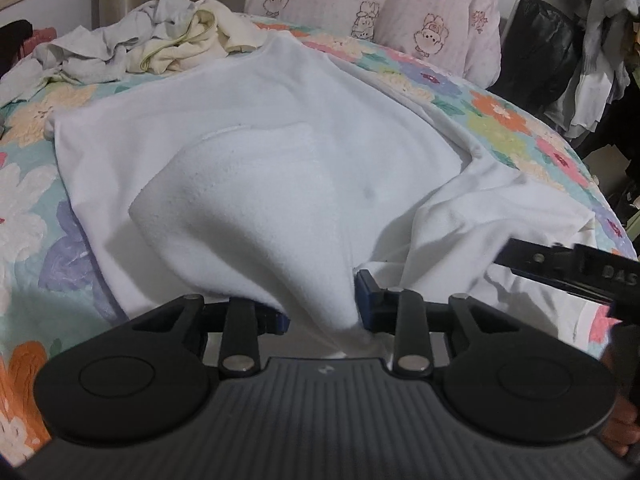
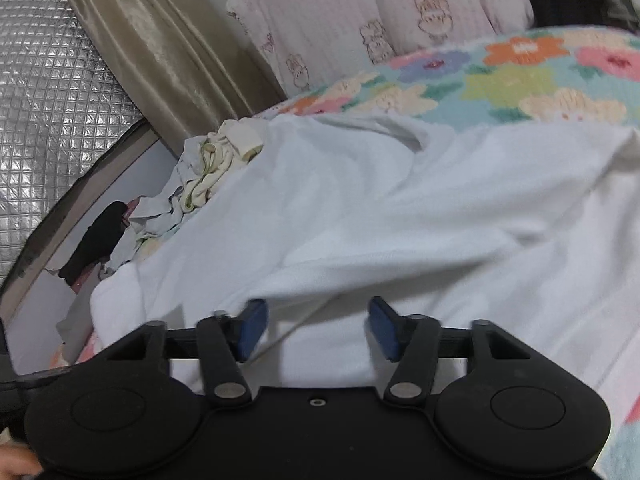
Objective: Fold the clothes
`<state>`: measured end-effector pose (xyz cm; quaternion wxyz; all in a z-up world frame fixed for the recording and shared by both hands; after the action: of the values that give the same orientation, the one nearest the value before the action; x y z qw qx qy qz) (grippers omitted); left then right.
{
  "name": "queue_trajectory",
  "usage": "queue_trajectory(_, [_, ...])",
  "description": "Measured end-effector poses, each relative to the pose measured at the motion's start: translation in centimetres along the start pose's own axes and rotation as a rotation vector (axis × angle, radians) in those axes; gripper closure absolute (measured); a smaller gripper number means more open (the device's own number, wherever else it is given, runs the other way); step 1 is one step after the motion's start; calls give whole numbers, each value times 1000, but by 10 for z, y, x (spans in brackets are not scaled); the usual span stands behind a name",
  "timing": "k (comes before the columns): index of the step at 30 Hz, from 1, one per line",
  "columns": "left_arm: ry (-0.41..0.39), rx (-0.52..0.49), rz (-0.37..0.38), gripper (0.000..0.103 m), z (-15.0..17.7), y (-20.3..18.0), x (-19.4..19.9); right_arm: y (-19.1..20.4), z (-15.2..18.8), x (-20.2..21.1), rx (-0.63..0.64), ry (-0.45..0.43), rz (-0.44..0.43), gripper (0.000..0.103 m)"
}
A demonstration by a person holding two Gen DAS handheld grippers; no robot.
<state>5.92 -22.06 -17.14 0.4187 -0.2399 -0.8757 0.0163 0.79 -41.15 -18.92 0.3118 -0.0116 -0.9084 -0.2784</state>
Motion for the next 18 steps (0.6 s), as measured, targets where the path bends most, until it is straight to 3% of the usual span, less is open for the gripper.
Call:
queue_trajectory(2, [-5, -14, 6, 82, -1, -1, 1, 1, 3, -11, 11, 21, 17, 33])
queue_trajectory(3, [-9, -25, 8, 87, -2, -1, 1, 2, 5, -14, 24, 20, 20, 44])
queue_trajectory(4, [-14, -28, 16, 91, -3, -1, 4, 6, 9, -14, 54, 17, 27, 60])
queue_trajectory(5, [-19, -30, 24, 91, -4, -1, 7, 10, 12, -12, 82, 11, 34, 101])
queue_trajectory(9, [-34, 68, 136, 91, -11, 2, 31, 29, 14, 18, 172, -88, 41, 100])
queue_trajectory(16, [73, 18, 66, 91, 9, 7, 16, 4, 17, 17, 23, -27, 63, 92])
queue_trajectory(18, [103, 33, 58, 91, 15, 11, 13, -4, 21, 16, -30, -8, 36, 83])
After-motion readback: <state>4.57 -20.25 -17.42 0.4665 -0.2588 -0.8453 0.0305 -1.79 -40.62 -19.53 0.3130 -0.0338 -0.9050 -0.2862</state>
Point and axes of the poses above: each gripper's, at about its wrist camera, not at the fingertips, and x roughly against the way its jaws point, y to its left, z to its underside, the point moved 5 cm from there along -x, roughly the way its jaws point, and after that the axes turned 2 degrees about y, right-handed, at the moved point
